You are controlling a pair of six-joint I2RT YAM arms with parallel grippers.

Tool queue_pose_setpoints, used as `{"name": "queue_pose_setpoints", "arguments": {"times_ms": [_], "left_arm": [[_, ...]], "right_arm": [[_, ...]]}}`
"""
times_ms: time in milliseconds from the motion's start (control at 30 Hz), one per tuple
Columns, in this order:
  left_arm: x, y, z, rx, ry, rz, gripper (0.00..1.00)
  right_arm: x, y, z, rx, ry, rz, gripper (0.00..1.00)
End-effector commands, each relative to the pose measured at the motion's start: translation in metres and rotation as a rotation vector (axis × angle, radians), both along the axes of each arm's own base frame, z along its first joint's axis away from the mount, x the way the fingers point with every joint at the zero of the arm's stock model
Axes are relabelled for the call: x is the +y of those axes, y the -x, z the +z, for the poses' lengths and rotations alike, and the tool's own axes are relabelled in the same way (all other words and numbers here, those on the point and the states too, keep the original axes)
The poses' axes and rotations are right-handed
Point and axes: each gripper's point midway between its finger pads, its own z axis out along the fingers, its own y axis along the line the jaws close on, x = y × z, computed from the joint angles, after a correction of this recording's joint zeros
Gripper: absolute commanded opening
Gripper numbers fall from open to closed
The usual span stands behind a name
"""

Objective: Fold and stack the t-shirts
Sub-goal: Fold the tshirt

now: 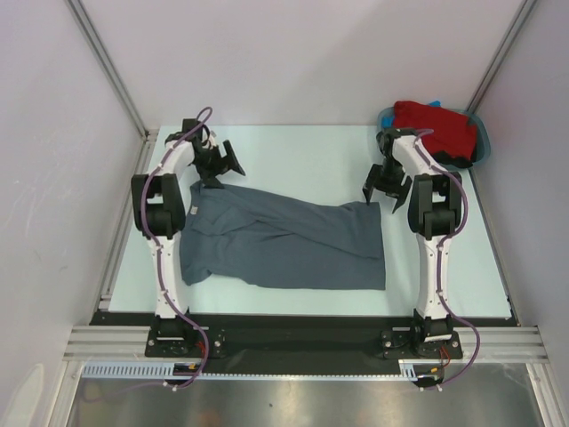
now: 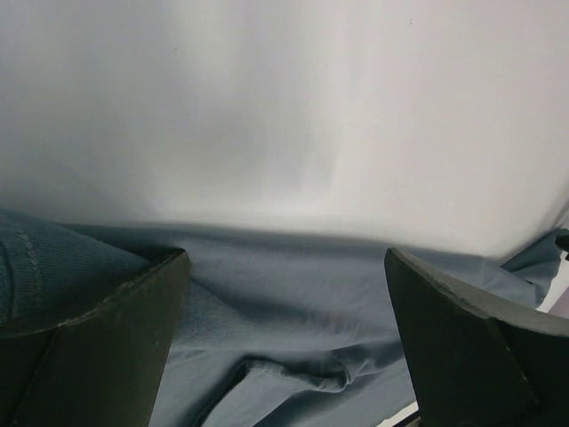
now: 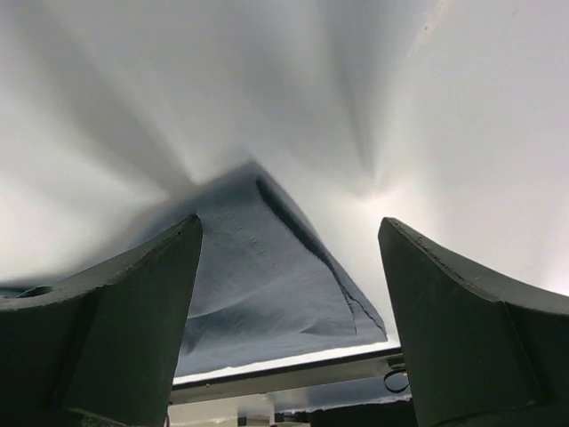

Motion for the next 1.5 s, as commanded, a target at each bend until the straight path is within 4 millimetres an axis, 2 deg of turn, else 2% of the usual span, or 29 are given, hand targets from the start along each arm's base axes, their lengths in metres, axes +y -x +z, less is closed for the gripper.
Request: {"name": "queue_pose_setpoints", "arguments": {"times_ms": [0, 133, 233, 267, 367, 433, 500, 533, 633, 700, 900, 1033, 1267, 1333, 1400, 1467], "left_arm": [[0.001, 0.021, -0.028, 0.076, -0.013, -0.036, 1.00], [-0.001, 0.035, -0.036, 0.121, 0.000, -0.051, 1.00], [0.004, 0.036, -0.024, 0.080, -0.032, -0.062, 1.00], [0.005, 0.029, -0.009, 0.018, -0.042, -0.074, 1.00], [0.019, 0.012, 0.016, -0.070, -0.126, -0.056, 1.00], [0.030, -0.006, 0.044, -0.145, -0.192, -0.023, 1.00], [0.037, -0.011, 0.059, -0.154, -0.239, 0.005, 1.00], [0.043, -0.020, 0.075, -0.193, -0.267, 0.022, 1.00], [0.061, -0.024, 0.092, -0.216, -0.373, 0.087, 1.00], [0.070, -0.024, 0.094, -0.216, -0.422, 0.118, 1.00], [0.086, -0.006, 0.067, -0.122, -0.520, 0.114, 1.00], [0.089, 0.003, 0.055, -0.086, -0.541, 0.101, 1.00], [0.089, 0.004, 0.042, -0.056, -0.546, 0.082, 0.99], [0.088, 0.005, 0.036, -0.043, -0.543, 0.075, 0.90], [0.087, 0.005, 0.033, -0.042, -0.536, 0.066, 0.74], [0.087, 0.006, 0.031, -0.036, -0.537, 0.063, 0.71]], "right_arm": [[0.003, -0.006, 0.004, -0.011, -0.019, 0.020, 0.86], [0.006, -0.007, 0.007, -0.014, -0.032, 0.022, 0.87], [0.008, -0.010, 0.013, -0.032, -0.041, 0.021, 0.87], [0.010, -0.011, 0.013, -0.034, -0.052, 0.018, 0.87], [0.013, -0.013, 0.017, -0.045, -0.066, 0.019, 0.87], [0.014, -0.015, 0.017, -0.049, -0.066, 0.025, 0.87], [0.014, -0.016, 0.018, -0.051, -0.066, 0.033, 0.86], [0.014, -0.017, 0.017, -0.046, -0.067, 0.035, 0.86], [0.021, -0.019, 0.017, -0.045, -0.099, 0.043, 0.86], [0.022, -0.022, 0.019, -0.054, -0.103, 0.046, 0.86], [0.022, -0.022, 0.021, -0.054, -0.105, 0.049, 0.86], [0.021, -0.022, 0.022, -0.054, -0.106, 0.046, 0.86], [0.022, -0.021, 0.021, -0.049, -0.109, 0.046, 0.86], [0.022, -0.020, 0.021, -0.046, -0.107, 0.044, 0.86], [0.021, -0.020, 0.021, -0.045, -0.105, 0.044, 0.86], [0.021, -0.019, 0.021, -0.045, -0.105, 0.044, 0.86]]}}
